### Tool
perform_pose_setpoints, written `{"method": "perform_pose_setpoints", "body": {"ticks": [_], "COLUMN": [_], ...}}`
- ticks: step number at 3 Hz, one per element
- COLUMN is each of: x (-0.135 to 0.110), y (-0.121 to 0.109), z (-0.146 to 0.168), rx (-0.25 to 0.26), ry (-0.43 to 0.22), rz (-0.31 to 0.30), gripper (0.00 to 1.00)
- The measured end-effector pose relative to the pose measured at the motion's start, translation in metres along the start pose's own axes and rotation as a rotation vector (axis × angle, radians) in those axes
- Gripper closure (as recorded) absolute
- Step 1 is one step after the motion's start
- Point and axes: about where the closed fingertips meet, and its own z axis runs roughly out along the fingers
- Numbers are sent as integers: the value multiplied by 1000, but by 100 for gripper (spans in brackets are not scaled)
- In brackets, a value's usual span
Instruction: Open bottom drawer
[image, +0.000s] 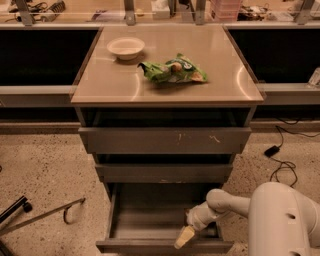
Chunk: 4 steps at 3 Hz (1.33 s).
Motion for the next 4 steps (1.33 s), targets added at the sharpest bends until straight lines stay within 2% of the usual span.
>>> {"method": "perform_pose_setpoints", "body": {"ticks": [1, 2, 3, 4], "x": [24, 44, 44, 54], "y": [47, 103, 105, 157], "z": [13, 26, 27, 34], "rx": [-73, -155, -161, -261], "ry": [2, -6, -6, 9], "rz": [63, 132, 137, 177], "gripper": [0, 0, 0, 0]}}
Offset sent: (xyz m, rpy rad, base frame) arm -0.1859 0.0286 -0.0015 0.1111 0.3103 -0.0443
